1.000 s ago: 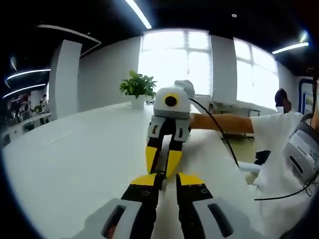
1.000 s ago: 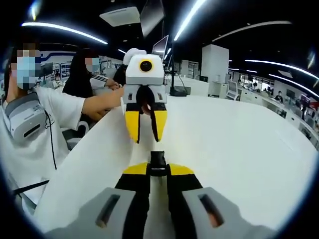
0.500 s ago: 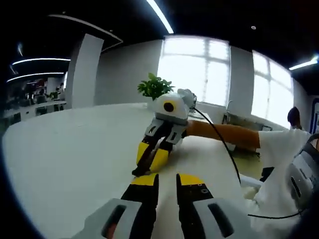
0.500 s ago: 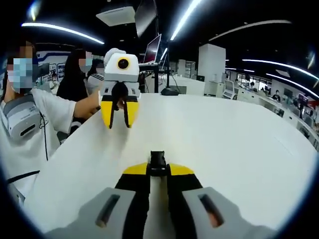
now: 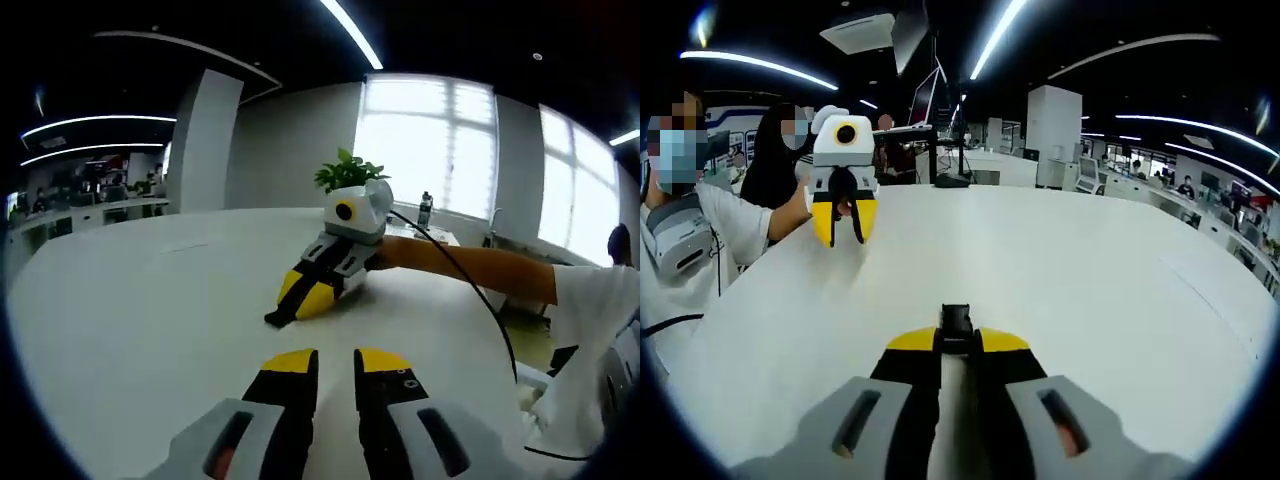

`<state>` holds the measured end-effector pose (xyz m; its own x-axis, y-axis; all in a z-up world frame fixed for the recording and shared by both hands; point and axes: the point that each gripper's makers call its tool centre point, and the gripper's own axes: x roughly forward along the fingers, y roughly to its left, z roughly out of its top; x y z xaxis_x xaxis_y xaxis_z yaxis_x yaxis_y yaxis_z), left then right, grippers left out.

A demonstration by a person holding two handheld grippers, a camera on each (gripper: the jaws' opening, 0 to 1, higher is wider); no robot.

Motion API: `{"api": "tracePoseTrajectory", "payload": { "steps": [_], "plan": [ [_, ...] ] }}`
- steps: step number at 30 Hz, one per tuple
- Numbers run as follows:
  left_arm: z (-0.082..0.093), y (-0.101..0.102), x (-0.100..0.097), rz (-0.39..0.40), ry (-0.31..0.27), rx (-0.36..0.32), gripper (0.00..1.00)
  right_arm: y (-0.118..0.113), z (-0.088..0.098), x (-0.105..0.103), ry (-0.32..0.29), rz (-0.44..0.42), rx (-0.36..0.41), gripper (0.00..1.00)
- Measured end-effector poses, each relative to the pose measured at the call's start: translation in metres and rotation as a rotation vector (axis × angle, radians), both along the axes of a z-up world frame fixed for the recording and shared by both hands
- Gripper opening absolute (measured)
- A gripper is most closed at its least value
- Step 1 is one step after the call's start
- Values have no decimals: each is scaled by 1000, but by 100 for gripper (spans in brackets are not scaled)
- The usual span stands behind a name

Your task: Snap the two parts of the plastic buckle together until the buckle closes and remains connected.

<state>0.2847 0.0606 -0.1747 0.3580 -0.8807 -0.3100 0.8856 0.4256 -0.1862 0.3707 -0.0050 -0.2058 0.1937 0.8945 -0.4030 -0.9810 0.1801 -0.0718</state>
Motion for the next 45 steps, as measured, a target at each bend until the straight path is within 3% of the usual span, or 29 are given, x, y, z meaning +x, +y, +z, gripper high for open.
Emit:
{"api": "tracePoseTrajectory", "payload": {
  "steps": [5, 13, 17, 23, 28, 33, 40, 45],
  "plan": [
    [2, 3, 8, 58, -41, -1, 14, -5, 0, 12, 0, -10, 12, 12],
    [3, 5, 10, 69, -49, 11, 14, -8, 2, 25, 14, 3, 26, 12],
    [8, 10, 10, 79, -60, -16, 15, -6, 3, 29, 16, 0, 26, 12],
    [5, 17, 10, 87, -44, -25, 17, -4, 3, 30, 33, -11, 18, 21],
    [7, 19, 9, 94, -47, -40, 18, -6, 9, 30, 15, -39, 34, 26],
    [8, 16, 10, 92, -49, -59, 18, -8, 24, 32, -44, -103, 83, 28],
    [9, 9, 13, 102, -35, -65, 25, -2, 39, 10, -123, -129, 121, 32],
    [12, 9, 17, 123, -53, -76, 26, 7, 37, -19, -113, -121, 133, 37]
  ]
}}
